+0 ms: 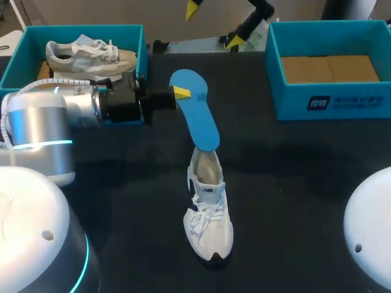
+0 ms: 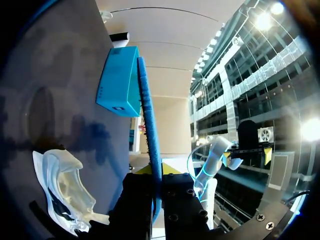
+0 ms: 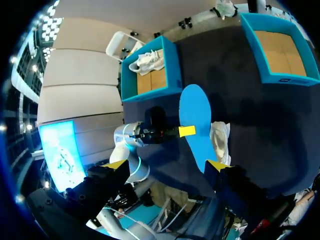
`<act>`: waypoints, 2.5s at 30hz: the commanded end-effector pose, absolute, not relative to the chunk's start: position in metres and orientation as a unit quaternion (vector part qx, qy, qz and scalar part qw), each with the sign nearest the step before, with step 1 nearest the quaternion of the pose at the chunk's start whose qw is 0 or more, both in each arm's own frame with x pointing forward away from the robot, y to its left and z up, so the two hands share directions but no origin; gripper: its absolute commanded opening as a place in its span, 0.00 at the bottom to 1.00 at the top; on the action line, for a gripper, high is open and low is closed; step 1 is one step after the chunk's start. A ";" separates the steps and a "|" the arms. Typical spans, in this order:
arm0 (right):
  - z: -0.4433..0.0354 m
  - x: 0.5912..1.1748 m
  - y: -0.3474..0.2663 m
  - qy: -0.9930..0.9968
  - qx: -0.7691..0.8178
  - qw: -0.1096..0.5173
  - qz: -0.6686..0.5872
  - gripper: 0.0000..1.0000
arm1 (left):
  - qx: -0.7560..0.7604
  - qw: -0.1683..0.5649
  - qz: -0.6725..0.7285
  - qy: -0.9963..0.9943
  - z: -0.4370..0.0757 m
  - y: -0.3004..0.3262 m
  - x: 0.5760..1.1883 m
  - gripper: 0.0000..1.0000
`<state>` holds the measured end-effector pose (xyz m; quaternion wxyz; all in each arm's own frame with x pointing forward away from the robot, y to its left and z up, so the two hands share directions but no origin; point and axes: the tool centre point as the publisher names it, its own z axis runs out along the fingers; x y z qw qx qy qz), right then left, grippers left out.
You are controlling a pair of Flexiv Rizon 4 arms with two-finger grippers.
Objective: Take the shoe out of the shoebox, open the shoe tongue, remove and reinsert the insole, then place the shoe into the shoebox
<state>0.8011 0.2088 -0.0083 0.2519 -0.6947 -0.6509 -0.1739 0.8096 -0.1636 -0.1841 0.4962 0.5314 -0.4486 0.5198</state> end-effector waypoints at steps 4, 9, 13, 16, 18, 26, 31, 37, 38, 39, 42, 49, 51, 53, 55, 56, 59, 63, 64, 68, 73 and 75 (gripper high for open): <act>0.001 0.798 0.227 -0.695 -0.715 0.071 -0.031 1.00 | 0.532 0.495 0.520 -0.449 -0.185 -0.164 0.809 0.00; -0.004 0.800 0.234 -0.692 -0.720 0.059 -0.015 1.00 | 0.532 0.495 0.520 -0.449 -0.185 -0.164 0.809 0.00; -0.007 0.802 0.238 -0.693 -0.719 0.049 -0.012 1.00 | 0.532 0.495 0.520 -0.449 -0.185 -0.164 0.809 0.00; -0.007 0.802 0.243 -0.696 -0.716 0.045 -0.016 1.00 | 0.532 0.495 0.520 -0.449 -0.185 -0.164 0.809 0.00; -0.007 0.801 0.247 -0.695 -0.718 0.042 -0.016 1.00 | 0.532 0.495 0.520 -0.449 -0.185 -0.164 0.809 0.00; -0.017 0.796 0.263 -0.680 -0.732 0.041 -0.008 1.00 | 0.532 0.495 0.520 -0.449 -0.185 -0.164 0.809 0.00; -0.026 0.799 0.255 -0.669 -0.736 0.076 -0.071 1.00 | 0.532 0.495 0.520 -0.449 -0.185 -0.164 0.809 0.00; -0.027 0.805 0.233 -0.677 -0.697 0.151 -0.181 1.00 | 0.532 0.495 0.520 -0.449 -0.185 -0.164 0.809 0.00; -0.028 0.804 0.228 -0.671 -0.694 0.162 -0.205 1.00 | 0.532 0.495 0.520 -0.449 -0.185 -0.164 0.809 0.00; -0.028 0.803 0.223 -0.660 -0.698 0.175 -0.215 1.00 | 0.532 0.495 0.520 -0.449 -0.185 -0.164 0.809 0.00; -0.029 0.802 0.214 -0.644 -0.696 0.204 -0.242 1.00 | 0.532 0.495 0.520 -0.449 -0.185 -0.164 0.809 0.00; -0.029 0.802 0.200 -0.608 -0.669 0.277 -0.326 1.00 | 0.532 0.495 0.520 -0.449 -0.185 -0.164 0.809 0.00; -0.032 0.802 0.198 -0.584 -0.678 0.309 -0.323 1.00 | 0.532 0.495 0.520 -0.449 -0.185 -0.164 0.809 0.00; -0.037 0.802 0.196 -0.572 -0.668 0.329 -0.343 1.00 | 0.532 0.495 0.520 -0.449 -0.185 -0.164 0.809 0.00; -0.046 0.801 0.194 -0.560 -0.657 0.352 -0.361 1.00 | 0.532 0.495 0.520 -0.449 -0.185 -0.164 0.809 0.00; -0.050 0.801 0.194 -0.556 -0.650 0.362 -0.370 1.00 | 0.532 0.495 0.520 -0.449 -0.185 -0.164 0.809 0.00; -0.062 0.801 0.191 -0.540 -0.634 0.395 -0.388 1.00 | 0.532 0.495 0.520 -0.449 -0.185 -0.164 0.809 0.00; -0.070 0.802 0.187 -0.539 -0.598 0.408 -0.430 1.00 | 0.532 0.495 0.520 -0.449 -0.185 -0.164 0.809 0.00; -0.073 0.802 0.185 -0.537 -0.590 0.410 -0.442 1.00 | 0.532 0.495 0.520 -0.449 -0.185 -0.164 0.809 0.00; -0.082 0.801 0.183 -0.515 -0.566 0.428 -0.480 1.00 | 0.532 0.495 0.520 -0.449 -0.185 -0.164 0.809 0.00; -0.092 0.801 0.180 -0.491 -0.551 0.438 -0.513 1.00 | 0.532 0.495 0.520 -0.449 -0.185 -0.164 0.809 0.00; -0.094 0.801 0.178 -0.484 -0.548 0.441 -0.520 1.00 | 0.532 0.495 0.520 -0.449 -0.185 -0.164 0.809 0.00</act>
